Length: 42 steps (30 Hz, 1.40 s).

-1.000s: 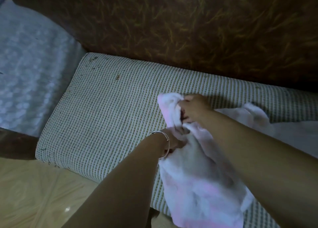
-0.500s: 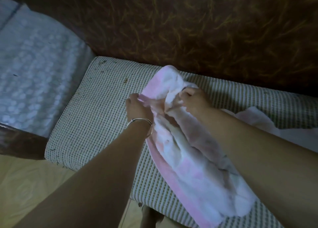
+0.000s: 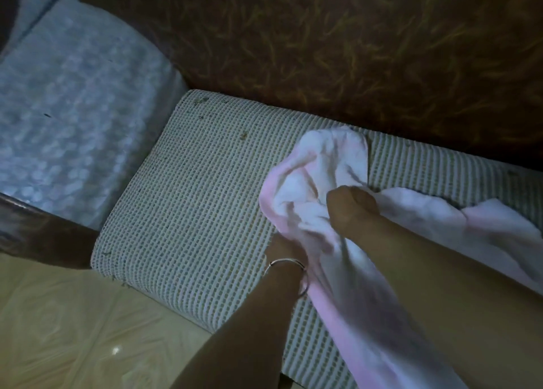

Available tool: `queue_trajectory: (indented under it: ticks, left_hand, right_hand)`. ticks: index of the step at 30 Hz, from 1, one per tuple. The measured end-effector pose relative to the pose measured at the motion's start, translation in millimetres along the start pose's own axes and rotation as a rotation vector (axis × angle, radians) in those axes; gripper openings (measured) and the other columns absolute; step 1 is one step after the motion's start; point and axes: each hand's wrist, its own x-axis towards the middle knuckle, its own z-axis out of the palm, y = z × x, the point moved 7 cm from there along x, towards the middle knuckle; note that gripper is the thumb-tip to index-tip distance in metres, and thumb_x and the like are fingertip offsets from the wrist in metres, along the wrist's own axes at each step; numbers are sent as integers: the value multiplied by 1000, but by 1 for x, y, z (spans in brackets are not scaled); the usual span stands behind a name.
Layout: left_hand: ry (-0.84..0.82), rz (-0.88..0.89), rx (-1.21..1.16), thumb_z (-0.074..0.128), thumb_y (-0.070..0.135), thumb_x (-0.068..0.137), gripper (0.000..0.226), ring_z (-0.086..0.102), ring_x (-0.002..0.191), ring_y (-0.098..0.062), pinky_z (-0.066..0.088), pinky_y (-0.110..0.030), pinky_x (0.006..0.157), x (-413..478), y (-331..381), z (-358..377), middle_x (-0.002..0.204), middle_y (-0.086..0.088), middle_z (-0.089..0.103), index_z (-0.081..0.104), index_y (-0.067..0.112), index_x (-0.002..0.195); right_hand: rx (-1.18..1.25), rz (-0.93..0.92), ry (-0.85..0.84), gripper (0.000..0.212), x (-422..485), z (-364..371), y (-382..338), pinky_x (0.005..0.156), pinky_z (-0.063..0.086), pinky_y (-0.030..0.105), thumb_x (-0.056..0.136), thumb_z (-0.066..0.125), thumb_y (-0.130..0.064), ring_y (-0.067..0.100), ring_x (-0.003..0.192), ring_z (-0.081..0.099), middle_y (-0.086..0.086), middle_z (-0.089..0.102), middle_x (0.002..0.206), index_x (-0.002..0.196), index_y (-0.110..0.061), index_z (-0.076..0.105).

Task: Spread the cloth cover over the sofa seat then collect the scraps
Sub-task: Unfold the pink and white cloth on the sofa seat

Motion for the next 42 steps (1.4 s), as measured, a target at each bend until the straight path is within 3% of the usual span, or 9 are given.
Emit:
queue_trajectory:
  ticks: [6, 10, 19, 23, 27, 29, 37, 39, 42]
  left_hand:
    - [352, 126, -250, 38, 18, 99, 33, 54, 116, -38, 31, -33, 86, 15, 14, -104, 124, -29, 57, 48, -5, 121]
    - [446, 347, 68, 41, 25, 97, 28, 59, 105, -41, 45, -41, 81, 23, 23, -147, 112, -24, 63, 48, 6, 117]
    - [122, 45, -243, 75, 34, 76, 83, 49, 129, -29, 40, -35, 106, 62, -49, -109, 139, -22, 49, 35, -7, 137]
    - [-100, 111, -19, 63, 32, 86, 54, 54, 123, -26, 42, -31, 100, 60, -56, -84, 133, -15, 56, 48, 5, 130]
    - [152, 183, -294, 53, 19, 92, 8, 59, 109, -33, 42, -32, 83, 68, -42, -108, 116, -22, 63, 49, 12, 94]
    - [233, 235, -525, 54, 13, 92, 19, 62, 94, -30, 41, -32, 73, 74, -34, -125, 98, -22, 63, 43, 18, 77]
    - [740, 261, -642, 66, 17, 83, 18, 48, 72, -18, 24, -19, 58, 89, -56, -238, 74, -2, 54, 61, 2, 92]
    - [777, 270, -600, 67, 15, 82, 17, 49, 75, -17, 24, -17, 59, 94, -60, -251, 79, -3, 56, 62, 3, 92]
    - [590, 350, -579, 67, 12, 80, 12, 53, 76, -23, 38, -27, 68, 110, -54, -236, 82, -10, 57, 59, 5, 84]
  right_hand:
    - [401, -158, 339, 14, 13, -49, -27, 80, 45, 35, 84, 54, -15, 35, 100, 59, 21, 62, 102, 92, -5, 61]
    - [179, -130, -69, 39, 30, -29, -44, 89, 48, 35, 84, 46, -41, 34, 108, 60, 18, 65, 111, 87, -6, 63]
    - [-132, -69, 226, 41, 80, -72, -75, 96, 44, 37, 96, 39, -11, 30, 124, 49, 14, 48, 134, 137, -12, 41]
    - [-163, 67, 34, 61, 104, -58, -63, 104, 40, 38, 100, 37, -19, 30, 132, 45, 15, 40, 148, 153, -15, 6]
    - [-166, 123, -58, 40, 110, -50, -67, 106, 41, 37, 99, 41, -15, 27, 132, 47, 10, 49, 142, 139, -13, 45]
    - [-159, 102, -29, 36, 108, -54, -77, 105, 42, 35, 99, 40, -15, 24, 130, 49, 7, 53, 139, 132, -13, 54]
    - [335, -320, 365, 39, 117, -108, -164, 64, 57, 27, 86, 35, -14, 28, 79, 74, 19, 73, 87, 103, -1, 67]
    - [195, -441, 353, 59, 118, -110, -188, 76, 57, 34, 83, 21, -26, 32, 92, 70, 21, 71, 100, 115, -1, 63]
    - [65, -394, 289, 43, 130, -94, -183, 99, 42, 42, 95, 38, -33, 32, 120, 51, 13, 56, 130, 134, -17, 47]
